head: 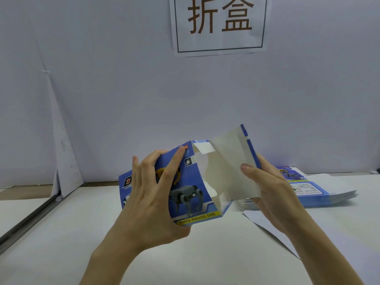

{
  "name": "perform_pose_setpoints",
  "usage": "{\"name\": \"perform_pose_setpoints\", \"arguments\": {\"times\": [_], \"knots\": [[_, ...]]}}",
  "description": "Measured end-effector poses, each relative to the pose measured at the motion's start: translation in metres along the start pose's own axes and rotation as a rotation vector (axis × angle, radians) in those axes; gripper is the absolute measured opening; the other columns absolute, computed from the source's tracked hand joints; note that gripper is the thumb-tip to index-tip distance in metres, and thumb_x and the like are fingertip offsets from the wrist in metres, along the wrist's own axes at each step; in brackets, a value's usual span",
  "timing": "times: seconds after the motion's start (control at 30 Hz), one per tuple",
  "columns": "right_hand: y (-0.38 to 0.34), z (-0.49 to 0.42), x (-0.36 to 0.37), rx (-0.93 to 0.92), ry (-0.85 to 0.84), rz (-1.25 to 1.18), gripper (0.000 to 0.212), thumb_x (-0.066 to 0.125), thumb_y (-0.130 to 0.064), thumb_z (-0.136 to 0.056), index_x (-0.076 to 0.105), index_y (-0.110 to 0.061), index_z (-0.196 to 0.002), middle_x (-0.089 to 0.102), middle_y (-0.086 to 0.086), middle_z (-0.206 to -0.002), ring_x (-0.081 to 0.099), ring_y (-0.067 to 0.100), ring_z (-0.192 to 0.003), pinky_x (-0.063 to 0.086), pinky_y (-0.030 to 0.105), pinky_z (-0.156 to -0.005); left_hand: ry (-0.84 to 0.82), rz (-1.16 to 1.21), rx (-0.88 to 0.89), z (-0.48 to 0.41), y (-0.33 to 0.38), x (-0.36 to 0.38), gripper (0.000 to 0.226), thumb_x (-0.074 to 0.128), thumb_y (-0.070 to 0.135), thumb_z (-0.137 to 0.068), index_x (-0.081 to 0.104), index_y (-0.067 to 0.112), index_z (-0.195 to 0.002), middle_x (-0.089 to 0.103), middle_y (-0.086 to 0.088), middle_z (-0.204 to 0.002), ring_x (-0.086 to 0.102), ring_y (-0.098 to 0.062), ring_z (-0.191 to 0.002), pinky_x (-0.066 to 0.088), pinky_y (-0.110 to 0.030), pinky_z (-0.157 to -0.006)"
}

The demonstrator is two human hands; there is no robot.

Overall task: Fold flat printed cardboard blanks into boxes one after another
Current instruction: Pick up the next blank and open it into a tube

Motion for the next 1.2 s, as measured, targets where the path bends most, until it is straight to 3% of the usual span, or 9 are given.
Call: {"name": "perform_pose_setpoints", "arguments": {"times": [0.07, 0.17, 0.23, 0.37, 0.67, 0.77, 0.83, 0.93, 1.2], "knots": [[-0.002, 0.001, 0.000, -0.029, 0.006, 0.074, 0.023, 0.053, -0.021, -0.092, 0.065, -0.034, -0.107, 0.072, -0.014, -0.092, 0.065, 0.005, -0.084, 0.051, 0.017, -0.064, -0.004, -0.030, 0.001, -0.001, -0.001, 0.001, 0.131, 0.079, 0.047, -0.045, 0.003, 0.035, -0.150, 0.023, -0.003, -0.139, 0.016, -0.008, -0.133, 0.023, -0.069, -0.107], [-0.001, 0.007, 0.023, -0.065, -0.071, 0.148, 0.037, 0.047, -0.048, -0.087, 0.055, -0.043, -0.123, 0.066, -0.030, -0.107, 0.061, -0.012, -0.097, 0.045, 0.004, -0.071, -0.023, -0.053, -0.001, -0.002, 0.004, 0.006, 0.128, 0.073, 0.049, -0.047, -0.004, 0.039, -0.149, 0.021, -0.004, -0.140, 0.021, -0.022, -0.136, 0.002, -0.059, -0.115], [0.003, 0.010, 0.036, -0.102, -0.074, 0.169, 0.043, 0.040, -0.056, -0.093, 0.042, -0.047, -0.135, 0.055, -0.042, -0.117, 0.051, -0.022, -0.107, 0.040, -0.003, -0.074, -0.014, -0.074, -0.001, -0.002, 0.005, 0.007, 0.128, 0.072, 0.051, -0.047, -0.003, 0.037, -0.150, 0.021, -0.006, -0.139, 0.022, -0.023, -0.135, 0.001, -0.058, -0.114], [0.008, 0.012, 0.048, -0.133, -0.062, 0.211, 0.043, 0.037, -0.046, -0.090, 0.035, -0.057, -0.132, 0.051, -0.035, -0.125, 0.054, -0.008, -0.115, 0.051, 0.011, -0.075, 0.004, -0.118, 0.002, -0.002, 0.002, 0.004, 0.127, 0.071, 0.060, -0.050, 0.000, 0.032, -0.152, 0.021, -0.008, -0.140, 0.025, -0.026, -0.136, -0.007, -0.051, -0.115], [0.016, 0.011, 0.046, -0.114, 0.027, 0.184, 0.041, 0.037, -0.050, -0.088, 0.040, -0.061, -0.128, 0.044, -0.014, -0.139, 0.051, 0.003, -0.123, 0.056, 0.026, -0.086, 0.007, -0.170, 0.039, 0.001, 0.012, 0.011, 0.114, 0.059, 0.067, -0.055, 0.014, 0.025, -0.151, 0.028, -0.015, -0.135, 0.027, -0.029, -0.132, 0.008, -0.059, -0.111], [0.017, 0.004, 0.049, -0.064, 0.019, 0.186, 0.028, 0.045, -0.049, -0.093, 0.040, -0.067, -0.114, 0.035, -0.016, -0.137, 0.045, 0.003, -0.125, 0.053, 0.015, -0.084, -0.021, -0.170, 0.034, 0.002, 0.014, 0.017, 0.115, 0.055, 0.068, -0.054, 0.012, 0.025, -0.152, 0.027, -0.015, -0.135, 0.025, -0.030, -0.132, 0.013, -0.062, -0.110], [0.014, -0.001, 0.045, -0.082, -0.062, 0.177, 0.040, 0.055, -0.031, -0.095, 0.038, -0.057, -0.120, 0.040, -0.021, -0.134, 0.047, 0.006, -0.127, 0.047, 0.015, -0.091, -0.032, -0.114, -0.020, 0.001, 0.008, 0.015, 0.118, 0.058, 0.070, -0.053, 0.004, 0.033, -0.152, 0.022, -0.008, -0.137, 0.023, -0.026, -0.131, 0.017, -0.061, -0.111], [0.003, 0.010, 0.044, -0.117, -0.245, 0.178, 0.051, 0.056, -0.041, -0.087, 0.043, -0.042, -0.137, 0.050, -0.028, -0.136, 0.047, -0.001, -0.128, 0.043, 0.013, -0.096, -0.019, 0.023, -0.139, 0.001, -0.004, 0.005, 0.122, 0.059, 0.073, -0.049, -0.006, 0.046, -0.149, 0.020, 0.001, -0.135, 0.026, -0.018, -0.125, 0.035, -0.050, -0.107], [0.008, 0.020, 0.059, -0.313, -0.197, 0.670, 0.052, 0.041, -0.058, -0.087, 0.019, -0.060, -0.134, 0.011, -0.042, -0.149, 0.005, -0.014, -0.140, 0.024, 0.013, -0.113, 0.046, 0.009, -0.153, 0.001, 0.000, -0.005, 0.116, 0.054, 0.073, -0.052, 0.001, 0.039, -0.150, 0.028, -0.012, -0.137, 0.036, -0.028, -0.125, 0.038, -0.044, -0.101]]}}
Point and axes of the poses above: each hand's wrist, its own z-axis away from the middle knuckle, its own x-axis out of the palm, y = z × x, the point moved 6 cm from there along -z, towards the middle knuckle
